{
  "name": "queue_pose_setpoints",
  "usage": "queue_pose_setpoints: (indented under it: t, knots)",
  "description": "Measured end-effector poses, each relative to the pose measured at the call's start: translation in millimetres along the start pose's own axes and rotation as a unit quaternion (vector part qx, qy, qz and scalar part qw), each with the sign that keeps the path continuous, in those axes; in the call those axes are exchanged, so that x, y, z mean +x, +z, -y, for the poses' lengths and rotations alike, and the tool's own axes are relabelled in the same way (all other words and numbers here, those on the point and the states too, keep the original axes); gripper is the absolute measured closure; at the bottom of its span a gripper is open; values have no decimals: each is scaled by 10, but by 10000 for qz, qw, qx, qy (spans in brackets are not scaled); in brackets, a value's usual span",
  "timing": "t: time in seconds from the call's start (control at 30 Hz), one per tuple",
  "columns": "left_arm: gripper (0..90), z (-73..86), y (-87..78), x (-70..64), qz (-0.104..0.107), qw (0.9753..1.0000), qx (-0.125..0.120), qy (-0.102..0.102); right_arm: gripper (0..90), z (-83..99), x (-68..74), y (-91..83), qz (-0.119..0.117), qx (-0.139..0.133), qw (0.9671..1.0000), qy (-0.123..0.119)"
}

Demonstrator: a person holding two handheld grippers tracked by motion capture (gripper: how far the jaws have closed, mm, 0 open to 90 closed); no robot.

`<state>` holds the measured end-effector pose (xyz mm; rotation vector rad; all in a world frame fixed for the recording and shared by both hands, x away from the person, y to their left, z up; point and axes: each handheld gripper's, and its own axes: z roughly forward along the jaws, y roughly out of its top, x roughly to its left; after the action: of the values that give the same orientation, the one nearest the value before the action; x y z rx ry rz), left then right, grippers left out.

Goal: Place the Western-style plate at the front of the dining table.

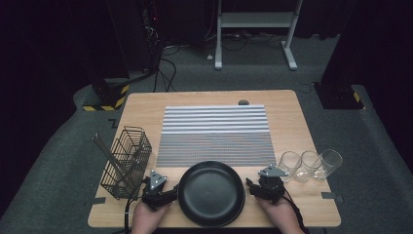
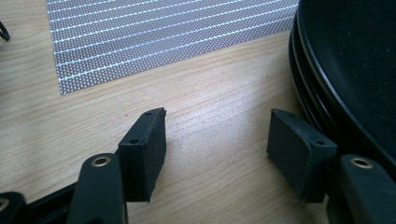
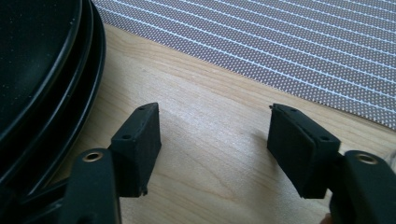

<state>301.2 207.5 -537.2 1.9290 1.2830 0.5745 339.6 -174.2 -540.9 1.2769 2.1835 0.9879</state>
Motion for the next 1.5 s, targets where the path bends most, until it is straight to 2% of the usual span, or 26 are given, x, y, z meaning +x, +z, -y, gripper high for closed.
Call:
queue_pose_setpoints:
  t: [0.13,0.3,0.47,0.57,0.7,0.8,0.9,1.2,1.5]
  knots:
    - [379,2,-4,19,53,10000,-23,-77,361,2,-10,-2,-9,-4,10000,-16]
    - [390,3,-13,28,15,10000,-11,-88,361,2,-11,-3,-11,-5,10000,-15]
    - [369,-5,-28,64,104,9997,14,-242,361,2,-16,-3,-35,-8,10000,-28]
    - [348,-28,-68,77,200,9993,-36,-315,360,3,-21,-3,-52,-10,10000,-45]
    - [337,-51,-108,58,224,9992,-148,-295,360,3,-22,-3,-56,-9,10000,-49]
    - [324,-64,-127,30,32,9998,-141,-170,360,3,-23,-4,-61,-8,10000,-55]
    - [313,-72,-146,35,-5,9997,-167,-167,359,3,-24,-4,-64,-8,10000,-58]
    - [404,-82,-215,41,-2,9991,-380,-208,359,3,-24,-4,-67,-8,10000,-59]
    - [444,-115,-286,49,274,9972,-597,-369,358,3,-23,-4,-63,-5,10000,-68]
